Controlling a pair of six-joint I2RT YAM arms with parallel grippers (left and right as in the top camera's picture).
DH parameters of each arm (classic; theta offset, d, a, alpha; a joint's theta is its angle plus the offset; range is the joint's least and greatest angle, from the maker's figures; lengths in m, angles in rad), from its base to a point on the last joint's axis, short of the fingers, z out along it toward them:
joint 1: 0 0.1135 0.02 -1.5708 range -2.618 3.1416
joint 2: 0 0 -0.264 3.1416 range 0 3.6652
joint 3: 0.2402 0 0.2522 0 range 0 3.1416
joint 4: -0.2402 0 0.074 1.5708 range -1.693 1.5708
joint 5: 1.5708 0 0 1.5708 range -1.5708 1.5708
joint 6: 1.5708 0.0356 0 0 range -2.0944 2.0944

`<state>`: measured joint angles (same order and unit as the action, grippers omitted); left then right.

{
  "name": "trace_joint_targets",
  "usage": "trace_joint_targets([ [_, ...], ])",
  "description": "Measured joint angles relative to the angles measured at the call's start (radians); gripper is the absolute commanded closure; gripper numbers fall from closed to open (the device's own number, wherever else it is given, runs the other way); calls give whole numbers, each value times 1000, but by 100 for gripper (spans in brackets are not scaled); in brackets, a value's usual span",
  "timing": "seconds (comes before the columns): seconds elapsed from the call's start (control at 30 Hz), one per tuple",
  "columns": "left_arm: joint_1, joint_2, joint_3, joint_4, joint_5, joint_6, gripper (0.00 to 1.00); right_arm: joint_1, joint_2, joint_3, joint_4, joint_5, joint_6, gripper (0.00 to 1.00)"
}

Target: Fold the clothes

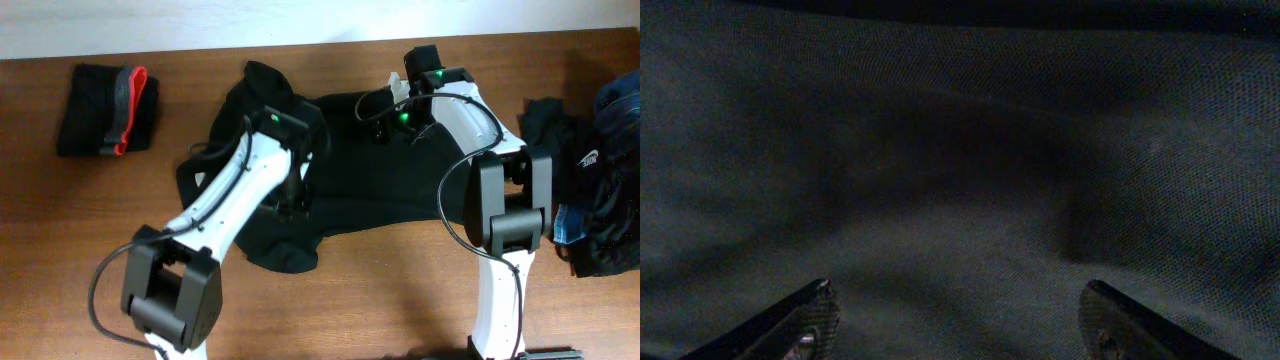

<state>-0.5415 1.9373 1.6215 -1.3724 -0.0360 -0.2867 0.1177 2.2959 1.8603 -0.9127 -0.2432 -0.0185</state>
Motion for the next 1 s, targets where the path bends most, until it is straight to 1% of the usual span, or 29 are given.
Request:
trace_joint_targets([
  [0.17, -31, -29, -188, 82, -93, -121, 99, 0, 16, 0, 3, 0, -1, 16],
  [0.3, -53, -73, -330, 148, -119, -172, 99, 0, 34, 0, 7, 0, 0, 14],
  [0.4, -80, -166, -393, 194, -137, -207, 100, 0, 35, 0, 10, 1, -1, 14],
  [0.5, -103, -288, -423, 236, -163, -240, 100, 0, 35, 0, 10, 1, -1, 14],
  [0.6, -108, -369, -454, 276, -174, -263, 100, 0, 35, 0, 10, 0, 0, 14],
  [0.73, -108, -385, -534, 338, -152, -282, 100, 0, 35, 0, 10, 0, -1, 15],
  [0.87, -108, -383, -635, 441, -127, -290, 100, 0, 35, 0, 11, 1, 0, 14],
  [1.0, -108, -382, -682, 465, -117, -294, 100, 0, 35, 0, 11, 0, 0, 14],
])
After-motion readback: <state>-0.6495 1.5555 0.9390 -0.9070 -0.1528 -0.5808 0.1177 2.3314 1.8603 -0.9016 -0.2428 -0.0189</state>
